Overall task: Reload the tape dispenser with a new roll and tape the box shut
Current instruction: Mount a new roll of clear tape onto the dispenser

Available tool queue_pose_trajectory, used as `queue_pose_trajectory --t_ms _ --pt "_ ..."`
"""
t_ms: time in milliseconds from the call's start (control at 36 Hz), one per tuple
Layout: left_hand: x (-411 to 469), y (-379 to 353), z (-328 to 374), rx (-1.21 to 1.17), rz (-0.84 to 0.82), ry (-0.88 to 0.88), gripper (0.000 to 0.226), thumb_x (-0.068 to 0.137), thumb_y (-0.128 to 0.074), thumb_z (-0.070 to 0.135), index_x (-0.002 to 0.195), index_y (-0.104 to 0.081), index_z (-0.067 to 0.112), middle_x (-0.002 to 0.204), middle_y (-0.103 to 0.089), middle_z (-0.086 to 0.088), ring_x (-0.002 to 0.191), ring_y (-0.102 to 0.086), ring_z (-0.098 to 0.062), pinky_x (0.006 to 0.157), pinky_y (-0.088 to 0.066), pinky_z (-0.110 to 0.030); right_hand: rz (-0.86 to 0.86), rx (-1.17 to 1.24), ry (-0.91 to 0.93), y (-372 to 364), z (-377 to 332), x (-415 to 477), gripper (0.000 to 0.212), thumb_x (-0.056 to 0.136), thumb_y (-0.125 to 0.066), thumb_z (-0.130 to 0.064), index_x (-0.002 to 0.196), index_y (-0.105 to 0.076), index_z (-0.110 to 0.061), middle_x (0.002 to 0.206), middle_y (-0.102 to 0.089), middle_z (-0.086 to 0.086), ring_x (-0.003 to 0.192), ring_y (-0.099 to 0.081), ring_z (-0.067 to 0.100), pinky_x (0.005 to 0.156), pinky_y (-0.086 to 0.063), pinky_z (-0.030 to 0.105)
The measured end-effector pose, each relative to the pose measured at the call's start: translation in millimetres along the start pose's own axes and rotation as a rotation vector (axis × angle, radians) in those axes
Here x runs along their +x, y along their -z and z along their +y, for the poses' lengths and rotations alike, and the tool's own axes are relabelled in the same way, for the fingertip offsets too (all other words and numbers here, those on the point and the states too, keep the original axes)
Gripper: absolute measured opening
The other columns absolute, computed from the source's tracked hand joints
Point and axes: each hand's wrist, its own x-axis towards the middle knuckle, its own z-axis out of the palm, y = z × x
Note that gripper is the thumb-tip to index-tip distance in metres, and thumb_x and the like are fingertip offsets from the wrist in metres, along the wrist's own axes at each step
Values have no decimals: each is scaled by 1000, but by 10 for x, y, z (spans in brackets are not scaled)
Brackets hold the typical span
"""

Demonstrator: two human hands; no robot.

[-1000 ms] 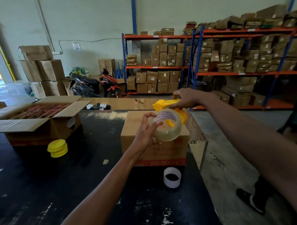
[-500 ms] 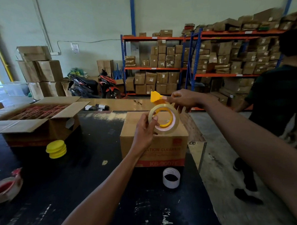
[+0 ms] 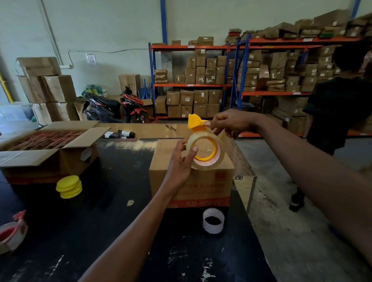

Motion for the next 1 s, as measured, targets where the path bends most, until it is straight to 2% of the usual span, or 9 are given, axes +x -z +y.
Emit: queue_pose_trajectory --t_ms 167,278,361,444,556,722,806,917,1000 --pt "-43 -28 54 -75 -36 69 32 105 -52 37 135 -45 24 119 -63 2 88 -69 8 70 -63 -40 -23 31 -22 24 -25 -50 53 83 -66 -72 105 -70 -24 100 -74 -4 76 -52 19 62 -47 31" --pt "-55 -40 43 -61 13 68 34 105 -56 33 136 -48 21 116 -63 -4 82 -72 0 54 -61 -27 -27 1 -3 38 -72 -79 71 73 -69 -78 110 -70 -17 94 -77 -7 68 -50 15 56 -44 27" --pt "-54 -21 24 -13 134 46 33 103 -59 35 130 -59 16 108 -66 -3 88 -74 -14 59 -62 -30 -44 -9 -3 58 -99 -91 76 67 -71 -81 110 -71 -19 92 -80 -9 66 -50 14 56 -45 27" --pt "-74 -37 79 35 201 25 33 104 -59 31 125 -66 6 98 -65 1 80 -65 13 66 -50 -9 -64 21 1 58 -128 -105 73 67 -70 -81 108 -70 -21 104 -79 -5 68 -50 15 57 -45 27" --pt "-83 -63 65 76 290 46 35 103 -58 37 117 -72 7 86 -62 7 74 -57 20 68 -43 -1 -103 40 13 14 -178 -129 61 75 -67 -74 105 -67 -20 117 -73 2 63 -51 11 60 -46 28" --pt "-120 -78 45 115 352 60 38 104 -54 44 116 -70 11 93 -66 5 85 -61 3 67 -44 -5 -144 28 -6 -66 -207 -150 64 75 -76 -64 121 -61 -22 108 -66 5 80 -55 14 64 -50 29" --pt "-119 -118 -17 112 365 80 43 104 -49 49 120 -66 13 107 -68 -2 96 -62 -12 72 -45 -16 -148 4 -18 -177 -218 -140 58 76 -86 -51 120 -56 -30 117 -66 11 91 -58 20 74 -51 36" --pt "-109 -154 -17 157 342 138 46 105 -44 48 125 -59 9 120 -53 -7 103 -53 -16 75 -41 -18 -127 -49 24 -397 -172 -115 57 81 -87 -28 126 -51 -29 123 -67 7 110 -66 27 91 -59 48" --pt "-93 -107 -21 131 226 172 43 104 -38 58 122 -52 21 116 -62 -7 101 -64 -22 74 -51 -31 -52 -33 96 -531 -102 -103 54 88 -74 -9 135 -50 -18 107 -64 8 95 -66 24 82 -61 47"
